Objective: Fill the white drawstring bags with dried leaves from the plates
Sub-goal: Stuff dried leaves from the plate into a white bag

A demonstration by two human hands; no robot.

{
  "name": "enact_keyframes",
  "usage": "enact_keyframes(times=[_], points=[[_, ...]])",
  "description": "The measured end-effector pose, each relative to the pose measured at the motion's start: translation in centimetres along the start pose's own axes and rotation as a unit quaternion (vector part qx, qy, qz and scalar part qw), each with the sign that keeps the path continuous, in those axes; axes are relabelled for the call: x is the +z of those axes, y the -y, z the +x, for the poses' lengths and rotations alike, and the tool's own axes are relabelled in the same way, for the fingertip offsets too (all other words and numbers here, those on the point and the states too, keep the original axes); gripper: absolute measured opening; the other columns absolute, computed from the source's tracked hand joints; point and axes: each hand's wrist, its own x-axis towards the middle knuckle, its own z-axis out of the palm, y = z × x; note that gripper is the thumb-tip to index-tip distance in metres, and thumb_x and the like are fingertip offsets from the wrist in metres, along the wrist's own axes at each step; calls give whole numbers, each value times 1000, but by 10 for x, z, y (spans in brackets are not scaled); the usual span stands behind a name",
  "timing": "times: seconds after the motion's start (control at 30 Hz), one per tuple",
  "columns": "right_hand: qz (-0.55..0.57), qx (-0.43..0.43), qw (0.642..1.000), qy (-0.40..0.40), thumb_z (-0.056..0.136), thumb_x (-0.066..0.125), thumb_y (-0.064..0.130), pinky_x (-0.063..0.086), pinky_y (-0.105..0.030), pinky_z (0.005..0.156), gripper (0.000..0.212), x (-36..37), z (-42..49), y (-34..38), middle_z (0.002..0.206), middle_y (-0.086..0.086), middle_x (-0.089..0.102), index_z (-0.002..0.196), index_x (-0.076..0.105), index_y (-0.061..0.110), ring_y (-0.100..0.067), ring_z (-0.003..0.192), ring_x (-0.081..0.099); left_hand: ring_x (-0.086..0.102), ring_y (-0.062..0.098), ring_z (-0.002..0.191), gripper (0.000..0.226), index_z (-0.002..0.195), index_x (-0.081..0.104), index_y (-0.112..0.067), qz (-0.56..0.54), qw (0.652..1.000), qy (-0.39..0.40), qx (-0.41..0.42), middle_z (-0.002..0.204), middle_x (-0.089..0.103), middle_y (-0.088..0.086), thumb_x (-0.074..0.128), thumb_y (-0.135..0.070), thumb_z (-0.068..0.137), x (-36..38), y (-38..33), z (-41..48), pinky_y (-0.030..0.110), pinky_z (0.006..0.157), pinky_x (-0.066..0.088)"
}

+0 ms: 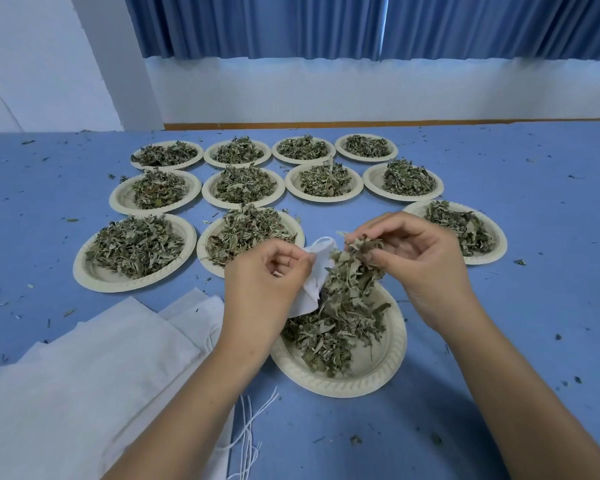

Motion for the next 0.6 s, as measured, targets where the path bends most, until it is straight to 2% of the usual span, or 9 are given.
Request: enact_keyframes(times=[0.07,0.17,0.3,0.4,0.47,0.53,0.6], points=[[30,-3,999,-36,65,76,3,56,-26,83,20,3,0,-3,82,1,73,81,64,6,-15,83,69,53,-1,56,15,70,69,-22,12,1000,6,9,59,64,-10,76,-16,82,2,0,-2,12,57,44],[35,7,998,-58,64,72,5,56,-25,83,18,4,0,-7,82,2,72,80,64,7,-14,84,69,53,3,54,15,71,69,-22,11,1000,6,7,60,64,-9,75,-17,83,5,0,-6,15,54,42],[-15,14,1000,-6,70,75,-9,54,-20,77,23,9,-3,-13,82,4,73,80,64,9,-11,83,70,53,11,55,11,73,68,-18,-50,998,-9,-21,61,66,-4,70,-16,83,7,-2,-9,20,53,42],[-152,-38,987,32,74,69,-3,54,-22,78,18,13,-8,-17,84,6,71,82,66,13,-11,86,69,46,15,54,11,75,68,-14,-96,994,-24,-37,58,60,2,71,-17,85,7,-3,-9,21,52,39],[-268,-107,956,54,74,68,-7,55,-26,75,15,13,-8,-19,84,0,71,82,69,6,-11,83,68,45,14,52,12,75,68,-12,-104,994,-20,-29,55,57,3,72,-15,86,8,-3,-11,20,51,39],[-331,-152,928,77,74,67,-12,54,-31,72,14,14,-8,-21,81,-6,70,81,70,0,-15,77,67,46,12,51,11,75,68,-12,-96,995,-7,-13,59,61,7,72,-13,86,10,-3,-14,19,50,40],[-366,-155,912,100,77,67,-10,54,-32,73,15,13,-8,-20,84,-5,71,85,73,1,-16,78,67,48,15,52,13,74,67,-16,-76,997,-1,2,64,65,4,72,-11,86,12,-1,-15,22,51,41]])
